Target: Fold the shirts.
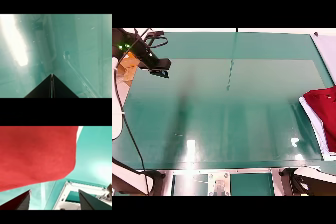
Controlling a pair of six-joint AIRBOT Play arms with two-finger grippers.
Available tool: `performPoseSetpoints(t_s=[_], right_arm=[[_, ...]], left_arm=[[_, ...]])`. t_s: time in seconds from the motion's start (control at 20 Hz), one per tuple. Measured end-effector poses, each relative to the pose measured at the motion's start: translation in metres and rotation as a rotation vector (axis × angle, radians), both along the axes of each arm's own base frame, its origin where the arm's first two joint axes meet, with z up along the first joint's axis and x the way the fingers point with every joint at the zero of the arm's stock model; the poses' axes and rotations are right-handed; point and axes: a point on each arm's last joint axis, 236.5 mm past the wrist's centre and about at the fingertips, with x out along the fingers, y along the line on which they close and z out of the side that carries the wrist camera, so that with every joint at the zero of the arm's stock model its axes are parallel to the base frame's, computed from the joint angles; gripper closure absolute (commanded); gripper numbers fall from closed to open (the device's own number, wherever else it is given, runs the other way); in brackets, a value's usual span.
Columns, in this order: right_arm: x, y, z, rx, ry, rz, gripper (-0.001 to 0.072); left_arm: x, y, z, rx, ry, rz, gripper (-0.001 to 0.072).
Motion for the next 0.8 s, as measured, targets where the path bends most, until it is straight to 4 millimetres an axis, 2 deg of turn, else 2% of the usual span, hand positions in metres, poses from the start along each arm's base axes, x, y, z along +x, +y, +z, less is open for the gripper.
performPoseSetpoints(t_s=[0.05, 0.1, 0.15, 0.25, 0.35, 0.45, 0.55, 0.65, 0.75, 0.8], right_arm=[[0.012, 0.0, 0.002, -0.006, -0.029, 0.022, 0.0133], [0.03, 0.0, 0.007, -0.022, -0.068, 0.056, 0.0394], [0.049, 0.002, 0.013, -0.04, -0.111, 0.095, 0.0687], [0.099, 0.013, 0.029, -0.078, -0.218, 0.208, 0.0697], [0.147, 0.04, 0.042, -0.091, -0.304, 0.346, 0.0699], [0.186, 0.081, 0.048, -0.086, -0.36, 0.499, 0.0699], [0.215, 0.133, 0.048, -0.07, -0.404, 0.659, 0.0699], [0.228, 0.192, 0.041, -0.049, -0.437, 0.824, 0.0699], [0.222, 0.252, 0.026, -0.009, -0.446, 0.985, 0.0699], [0.213, 0.28, 0.016, 0.015, -0.441, 1.064, 0.0699]], left_arm=[[0.0, -0.001, 0.0, -0.002, -0.003, -0.004, 0.0689], [0.0, -0.001, 0.001, -0.003, -0.007, -0.007, 0.0689], [0.001, -0.001, 0.004, -0.004, -0.016, -0.009, 0.0689], [-0.001, -0.002, 0.014, -0.008, -0.041, -0.014, 0.069], [-0.002, -0.005, 0.028, -0.019, -0.078, -0.013, 0.069], [-0.006, -0.012, 0.045, -0.041, -0.118, -0.012, 0.069], [-0.015, -0.026, 0.055, -0.066, -0.136, -0.023, 0.069], [-0.035, -0.046, 0.055, -0.083, -0.124, -0.052, 0.069], [-0.063, -0.068, 0.046, -0.097, -0.096, -0.082, 0.069], [-0.08, -0.079, 0.039, -0.103, -0.081, -0.094, 0.069]])
